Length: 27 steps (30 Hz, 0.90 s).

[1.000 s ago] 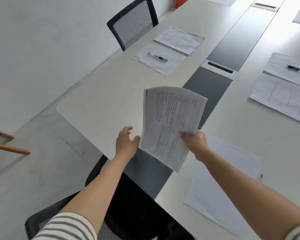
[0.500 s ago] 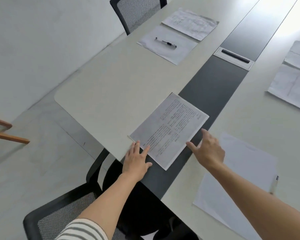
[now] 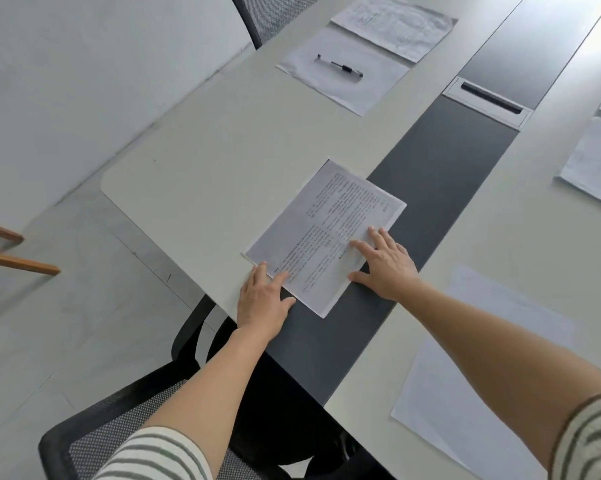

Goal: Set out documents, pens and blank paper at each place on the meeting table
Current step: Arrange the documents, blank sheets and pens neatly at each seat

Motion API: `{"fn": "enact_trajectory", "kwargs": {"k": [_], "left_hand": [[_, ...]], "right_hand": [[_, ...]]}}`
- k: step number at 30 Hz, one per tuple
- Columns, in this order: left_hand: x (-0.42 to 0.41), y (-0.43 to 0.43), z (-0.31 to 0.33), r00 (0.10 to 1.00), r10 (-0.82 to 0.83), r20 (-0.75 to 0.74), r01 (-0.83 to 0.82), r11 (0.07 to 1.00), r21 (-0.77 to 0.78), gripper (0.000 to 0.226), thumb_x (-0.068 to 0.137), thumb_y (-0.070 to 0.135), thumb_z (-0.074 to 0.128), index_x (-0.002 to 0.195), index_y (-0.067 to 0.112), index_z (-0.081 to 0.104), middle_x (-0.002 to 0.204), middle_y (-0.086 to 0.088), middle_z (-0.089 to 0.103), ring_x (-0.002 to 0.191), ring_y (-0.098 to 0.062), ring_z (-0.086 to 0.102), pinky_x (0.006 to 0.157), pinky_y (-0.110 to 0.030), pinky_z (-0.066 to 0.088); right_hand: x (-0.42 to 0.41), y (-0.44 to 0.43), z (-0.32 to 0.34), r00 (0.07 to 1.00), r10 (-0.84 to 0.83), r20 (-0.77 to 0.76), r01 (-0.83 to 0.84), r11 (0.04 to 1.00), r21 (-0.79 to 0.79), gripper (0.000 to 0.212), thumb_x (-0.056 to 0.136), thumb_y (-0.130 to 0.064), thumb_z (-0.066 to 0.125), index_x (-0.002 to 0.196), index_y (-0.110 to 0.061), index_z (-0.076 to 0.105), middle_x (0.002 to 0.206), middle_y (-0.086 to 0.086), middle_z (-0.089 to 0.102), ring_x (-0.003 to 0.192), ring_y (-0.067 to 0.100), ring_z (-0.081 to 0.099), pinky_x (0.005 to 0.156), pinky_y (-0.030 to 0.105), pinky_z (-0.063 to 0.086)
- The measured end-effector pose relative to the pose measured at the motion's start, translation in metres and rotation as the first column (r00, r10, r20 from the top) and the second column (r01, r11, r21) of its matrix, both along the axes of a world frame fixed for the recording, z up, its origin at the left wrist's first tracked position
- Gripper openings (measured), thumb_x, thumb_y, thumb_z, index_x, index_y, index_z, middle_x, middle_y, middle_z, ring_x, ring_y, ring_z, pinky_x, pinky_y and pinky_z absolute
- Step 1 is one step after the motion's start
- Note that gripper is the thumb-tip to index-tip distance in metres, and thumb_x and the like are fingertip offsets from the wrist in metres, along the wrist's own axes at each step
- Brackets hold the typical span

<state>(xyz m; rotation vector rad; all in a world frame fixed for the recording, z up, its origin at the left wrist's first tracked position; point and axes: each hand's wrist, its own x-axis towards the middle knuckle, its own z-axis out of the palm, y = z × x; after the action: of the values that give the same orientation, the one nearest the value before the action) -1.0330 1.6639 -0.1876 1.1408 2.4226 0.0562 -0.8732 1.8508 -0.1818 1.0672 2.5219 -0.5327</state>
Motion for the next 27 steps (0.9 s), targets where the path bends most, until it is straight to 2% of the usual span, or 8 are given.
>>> {"fn": "enact_trajectory", "kwargs": {"k": [5, 7, 11, 14, 18, 21, 23, 27], "left_hand": [[0.005, 0.007, 0.01, 0.999, -0.014, -0.043, 0.014, 1.0, -0.009, 0.054, 0.091, 0.038, 0.058, 0.14, 0.022, 0.04, 0.157, -0.016, 0.017, 0.147, -0.031, 0.014, 0.117, -0.042, 0.023], [0.019, 0.014, 0.022, 0.997, -0.04, -0.065, 0.044, 0.998, 0.052, 0.053, 0.092, 0.035, 0.057, 0.14, 0.018, 0.04, 0.156, -0.016, 0.019, 0.145, -0.031, 0.018, 0.115, -0.04, 0.027], [0.077, 0.015, 0.043, 0.97, -0.244, 0.004, 0.24, 0.954, 0.177, 0.048, 0.094, 0.033, 0.052, 0.139, 0.018, 0.044, 0.152, -0.012, 0.03, 0.136, -0.028, 0.034, 0.111, -0.037, 0.031], [0.132, 0.006, 0.044, 0.889, -0.449, 0.091, 0.436, 0.89, 0.131, 0.047, 0.097, 0.036, 0.046, 0.141, 0.021, 0.04, 0.158, -0.011, 0.022, 0.144, -0.027, 0.022, 0.116, -0.037, 0.025], [0.183, 0.0, 0.031, 0.778, -0.615, 0.13, 0.615, 0.787, 0.04, 0.049, 0.099, 0.034, 0.041, 0.145, 0.021, 0.033, 0.16, -0.013, 0.012, 0.148, -0.028, 0.01, 0.117, -0.039, 0.019], [0.2, -0.008, 0.02, 0.696, -0.706, 0.133, 0.716, 0.696, -0.05, 0.055, 0.099, 0.033, 0.039, 0.15, 0.024, 0.021, 0.162, -0.013, 0.0, 0.149, -0.031, -0.002, 0.118, -0.043, 0.013], [0.203, -0.014, 0.014, 0.656, -0.748, 0.102, 0.755, 0.648, -0.103, 0.058, 0.1, 0.034, 0.036, 0.152, 0.027, 0.013, 0.162, -0.012, -0.01, 0.149, -0.032, -0.011, 0.119, -0.045, 0.009], [0.201, -0.016, 0.013, 0.617, -0.783, 0.085, 0.785, 0.603, -0.141, 0.059, 0.1, 0.034, 0.035, 0.153, 0.029, 0.007, 0.161, -0.011, -0.015, 0.148, -0.031, -0.015, 0.12, -0.043, 0.006]], "right_hand": [[0.003, 0.002, 0.013, 0.999, -0.042, -0.02, 0.041, 0.997, -0.068, 0.076, 0.088, -0.06, 0.054, 0.152, -0.033, 0.022, 0.164, 0.008, 0.007, 0.151, 0.029, 0.004, 0.119, 0.05, 0.016], [0.017, 0.0, 0.029, 0.974, -0.169, -0.153, 0.158, 0.984, -0.081, 0.07, 0.089, -0.055, 0.056, 0.149, -0.03, 0.03, 0.162, 0.006, 0.019, 0.149, 0.027, 0.016, 0.116, 0.049, 0.026], [0.097, -0.014, 0.053, 0.809, -0.411, -0.421, 0.429, 0.902, -0.056, 0.048, 0.091, -0.038, 0.062, 0.134, -0.022, 0.053, 0.142, 0.001, 0.05, 0.129, 0.023, 0.048, 0.101, 0.041, 0.045], [0.179, -0.028, 0.047, 0.754, -0.567, -0.332, 0.596, 0.803, -0.016, 0.044, 0.088, -0.033, 0.066, 0.129, -0.019, 0.057, 0.138, 0.003, 0.052, 0.128, 0.025, 0.047, 0.098, 0.042, 0.045], [0.265, -0.055, 0.034, 0.596, -0.786, -0.162, 0.798, 0.602, 0.012, 0.049, 0.087, -0.032, 0.066, 0.133, -0.019, 0.055, 0.143, 0.008, 0.046, 0.131, 0.029, 0.041, 0.097, 0.045, 0.044], [0.299, -0.083, 0.024, 0.551, -0.83, -0.086, 0.834, 0.551, 0.024, 0.046, 0.087, -0.032, 0.066, 0.131, -0.024, 0.056, 0.137, 0.006, 0.047, 0.127, 0.028, 0.043, 0.089, 0.042, 0.047], [0.313, -0.098, 0.018, 0.527, -0.845, -0.087, 0.849, 0.529, 0.005, 0.04, 0.087, -0.029, 0.066, 0.126, -0.025, 0.059, 0.126, 0.006, 0.052, 0.118, 0.028, 0.05, 0.084, 0.04, 0.048], [0.328, -0.1, 0.01, 0.397, -0.907, -0.143, 0.911, 0.408, -0.061, 0.026, 0.086, -0.016, 0.062, 0.113, -0.014, 0.064, 0.102, 0.01, 0.07, 0.099, 0.032, 0.062, 0.084, 0.04, 0.046]]}}
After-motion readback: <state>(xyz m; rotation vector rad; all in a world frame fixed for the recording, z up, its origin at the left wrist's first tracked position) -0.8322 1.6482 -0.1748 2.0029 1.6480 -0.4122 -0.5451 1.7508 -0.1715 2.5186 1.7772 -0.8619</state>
